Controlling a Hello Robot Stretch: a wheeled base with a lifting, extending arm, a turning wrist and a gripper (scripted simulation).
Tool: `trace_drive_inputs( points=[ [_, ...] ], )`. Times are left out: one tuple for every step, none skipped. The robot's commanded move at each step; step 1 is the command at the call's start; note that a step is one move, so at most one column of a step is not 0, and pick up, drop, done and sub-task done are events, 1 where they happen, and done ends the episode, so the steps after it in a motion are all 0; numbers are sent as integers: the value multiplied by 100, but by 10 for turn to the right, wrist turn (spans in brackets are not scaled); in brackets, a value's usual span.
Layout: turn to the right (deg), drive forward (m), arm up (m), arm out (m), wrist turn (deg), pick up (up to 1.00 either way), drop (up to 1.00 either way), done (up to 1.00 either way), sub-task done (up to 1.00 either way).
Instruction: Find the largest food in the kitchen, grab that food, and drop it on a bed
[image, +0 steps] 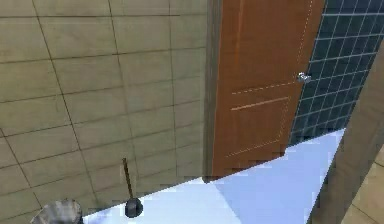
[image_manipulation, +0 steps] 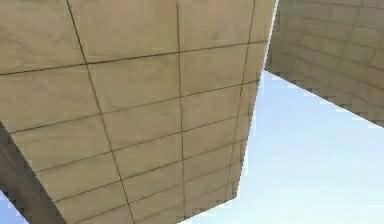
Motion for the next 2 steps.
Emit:
trace_drive_inputs(
  points=[
    [0,65,0,0,0,0,0,0,0],
    [420,0,0,0,0,0,0,0,0]
  ],
)
